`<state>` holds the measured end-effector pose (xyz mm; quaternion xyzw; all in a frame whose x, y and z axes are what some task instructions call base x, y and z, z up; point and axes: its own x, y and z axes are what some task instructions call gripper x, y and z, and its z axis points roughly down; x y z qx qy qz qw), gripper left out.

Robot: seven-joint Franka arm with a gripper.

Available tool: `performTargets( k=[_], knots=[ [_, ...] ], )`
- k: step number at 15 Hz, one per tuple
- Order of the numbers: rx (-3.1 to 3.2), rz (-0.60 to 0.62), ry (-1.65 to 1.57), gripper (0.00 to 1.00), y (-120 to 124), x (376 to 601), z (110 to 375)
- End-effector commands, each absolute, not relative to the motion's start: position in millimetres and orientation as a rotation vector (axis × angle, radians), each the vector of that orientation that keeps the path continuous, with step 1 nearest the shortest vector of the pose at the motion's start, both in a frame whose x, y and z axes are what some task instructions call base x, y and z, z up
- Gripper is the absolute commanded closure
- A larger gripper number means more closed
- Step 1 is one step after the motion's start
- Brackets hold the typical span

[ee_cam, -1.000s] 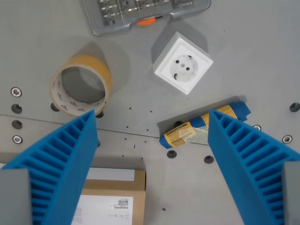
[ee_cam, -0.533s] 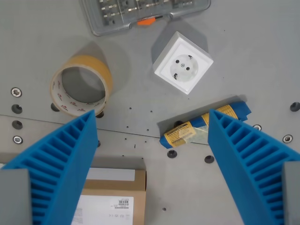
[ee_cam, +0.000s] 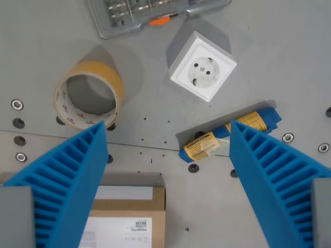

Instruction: Move above the white socket

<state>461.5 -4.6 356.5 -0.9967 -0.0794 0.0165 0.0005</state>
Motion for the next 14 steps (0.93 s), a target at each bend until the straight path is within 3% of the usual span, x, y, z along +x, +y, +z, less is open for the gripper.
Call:
performTargets(
  k=[1,14],
  knots=[
    [-3.15,-0.074,-0.041,0.0,-9.7,457.6,342.2],
    [-3.13,-0.08,0.339,0.0,-26.9,452.9,280.3]
  ],
)
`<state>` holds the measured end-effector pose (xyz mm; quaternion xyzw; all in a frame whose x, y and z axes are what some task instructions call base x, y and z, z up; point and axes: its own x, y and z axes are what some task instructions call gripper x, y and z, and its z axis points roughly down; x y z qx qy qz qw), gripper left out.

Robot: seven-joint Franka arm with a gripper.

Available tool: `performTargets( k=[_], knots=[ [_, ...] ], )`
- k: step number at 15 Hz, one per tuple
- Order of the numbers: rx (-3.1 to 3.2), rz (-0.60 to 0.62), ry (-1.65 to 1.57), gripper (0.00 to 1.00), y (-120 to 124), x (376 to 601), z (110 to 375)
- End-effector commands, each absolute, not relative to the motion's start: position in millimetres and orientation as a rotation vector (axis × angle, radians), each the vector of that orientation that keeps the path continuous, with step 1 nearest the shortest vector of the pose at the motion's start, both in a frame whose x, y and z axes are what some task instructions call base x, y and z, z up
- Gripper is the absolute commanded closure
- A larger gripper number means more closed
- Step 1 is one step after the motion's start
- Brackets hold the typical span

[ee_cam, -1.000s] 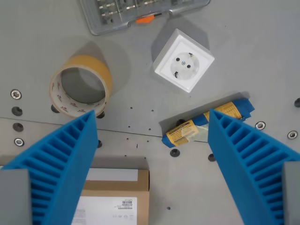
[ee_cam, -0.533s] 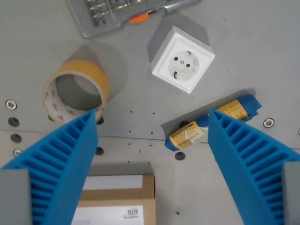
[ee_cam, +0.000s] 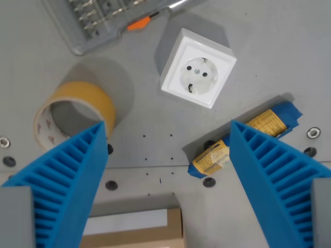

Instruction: Move above the white socket

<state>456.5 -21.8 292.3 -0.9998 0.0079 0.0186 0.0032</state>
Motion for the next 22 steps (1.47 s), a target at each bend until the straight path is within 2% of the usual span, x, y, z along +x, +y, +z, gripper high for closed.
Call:
performTargets(
  k=[1,13,22],
  knots=[
    [-3.127,-0.078,0.364,0.0,-28.3,452.7,275.3],
    [-3.069,-0.092,0.627,0.0,-45.0,448.6,215.2],
    [-3.04,-0.086,0.68,0.0,-53.1,447.1,178.3]
  ],
)
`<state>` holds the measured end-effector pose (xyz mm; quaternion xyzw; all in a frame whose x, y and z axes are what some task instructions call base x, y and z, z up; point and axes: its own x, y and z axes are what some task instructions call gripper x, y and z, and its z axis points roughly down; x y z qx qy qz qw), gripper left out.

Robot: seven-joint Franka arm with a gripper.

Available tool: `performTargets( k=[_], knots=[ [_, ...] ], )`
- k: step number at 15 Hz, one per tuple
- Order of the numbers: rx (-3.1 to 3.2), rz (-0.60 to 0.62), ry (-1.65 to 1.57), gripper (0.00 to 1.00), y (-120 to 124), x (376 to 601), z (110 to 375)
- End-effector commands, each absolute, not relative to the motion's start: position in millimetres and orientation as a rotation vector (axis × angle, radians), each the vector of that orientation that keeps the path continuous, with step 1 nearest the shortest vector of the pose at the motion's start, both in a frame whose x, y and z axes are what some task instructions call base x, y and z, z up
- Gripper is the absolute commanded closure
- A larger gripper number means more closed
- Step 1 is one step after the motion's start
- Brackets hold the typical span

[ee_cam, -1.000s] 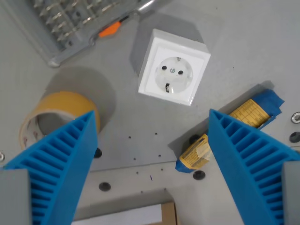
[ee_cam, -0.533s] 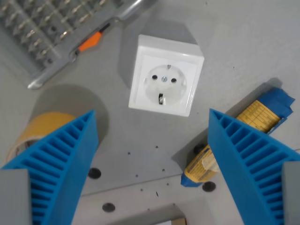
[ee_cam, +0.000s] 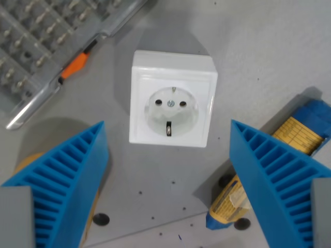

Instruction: Move above the white socket

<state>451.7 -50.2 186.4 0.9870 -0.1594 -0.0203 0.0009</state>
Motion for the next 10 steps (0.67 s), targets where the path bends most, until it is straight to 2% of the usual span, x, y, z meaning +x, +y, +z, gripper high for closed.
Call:
performTargets(
  k=[1,10],
  knots=[
    [3.092,0.087,-0.69,0.0,-53.7,446.8,175.9],
    [3.099,0.097,-0.652,0.0,-56.7,443.4,164.2]
  ],
)
